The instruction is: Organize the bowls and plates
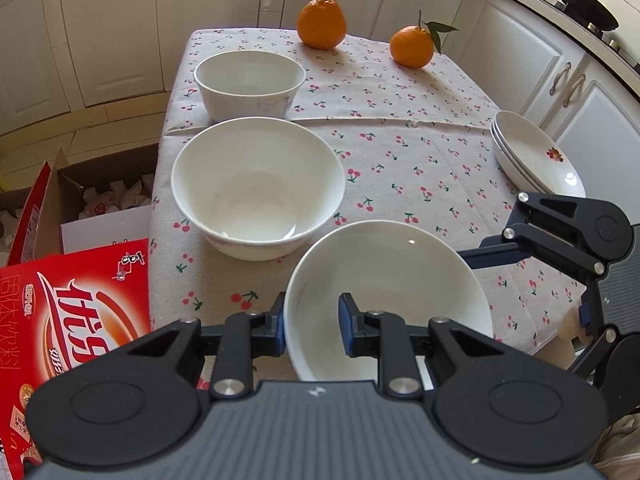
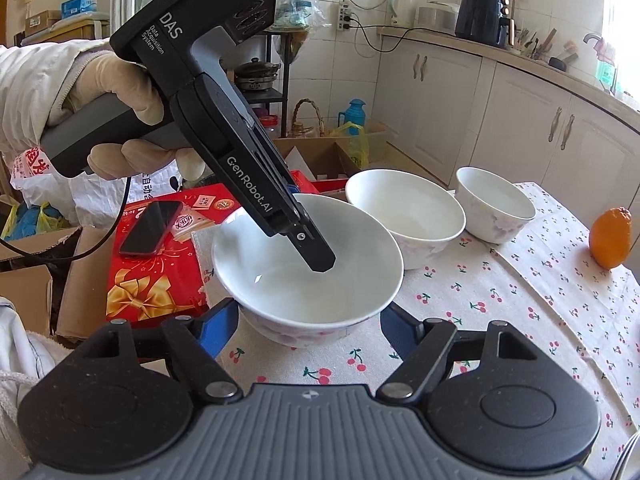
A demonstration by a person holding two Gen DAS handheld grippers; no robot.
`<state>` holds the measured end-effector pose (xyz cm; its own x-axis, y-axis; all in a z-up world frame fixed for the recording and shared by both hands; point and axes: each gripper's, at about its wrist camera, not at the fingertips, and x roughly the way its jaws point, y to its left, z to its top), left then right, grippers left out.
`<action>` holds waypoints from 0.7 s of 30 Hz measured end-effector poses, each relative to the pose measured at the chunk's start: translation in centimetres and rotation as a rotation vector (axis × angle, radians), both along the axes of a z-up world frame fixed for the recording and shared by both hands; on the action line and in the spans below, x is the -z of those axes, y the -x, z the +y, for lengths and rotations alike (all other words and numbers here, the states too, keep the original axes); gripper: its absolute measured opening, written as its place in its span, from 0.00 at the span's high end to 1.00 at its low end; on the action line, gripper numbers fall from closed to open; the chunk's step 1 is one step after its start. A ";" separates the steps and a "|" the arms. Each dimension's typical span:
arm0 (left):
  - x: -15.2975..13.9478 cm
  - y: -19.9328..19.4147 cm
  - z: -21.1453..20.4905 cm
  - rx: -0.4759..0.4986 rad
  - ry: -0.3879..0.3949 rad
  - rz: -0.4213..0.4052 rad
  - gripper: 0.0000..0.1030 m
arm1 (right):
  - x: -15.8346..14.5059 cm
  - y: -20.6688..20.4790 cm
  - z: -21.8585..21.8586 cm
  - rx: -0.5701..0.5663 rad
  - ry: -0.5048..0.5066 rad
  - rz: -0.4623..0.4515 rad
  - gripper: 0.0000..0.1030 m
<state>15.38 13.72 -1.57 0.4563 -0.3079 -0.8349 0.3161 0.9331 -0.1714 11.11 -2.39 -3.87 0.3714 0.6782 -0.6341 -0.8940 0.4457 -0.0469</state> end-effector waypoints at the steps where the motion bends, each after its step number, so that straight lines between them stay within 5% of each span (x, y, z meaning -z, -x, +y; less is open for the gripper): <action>1: -0.1 -0.1 -0.5 0.009 0.001 -0.003 0.78 | -0.1 0.1 -0.3 0.006 -0.001 -0.002 0.20; 21: 0.5 -4.6 -11.2 0.213 0.025 -0.043 0.78 | -0.3 -1.2 -9.3 0.229 0.024 -0.016 0.20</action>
<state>19.98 2.56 -2.03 0.4135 -0.4212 -0.8072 0.5133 0.8401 -0.1754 12.34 -11.65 -3.59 0.5239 0.5598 -0.6419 -0.7686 0.6356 -0.0730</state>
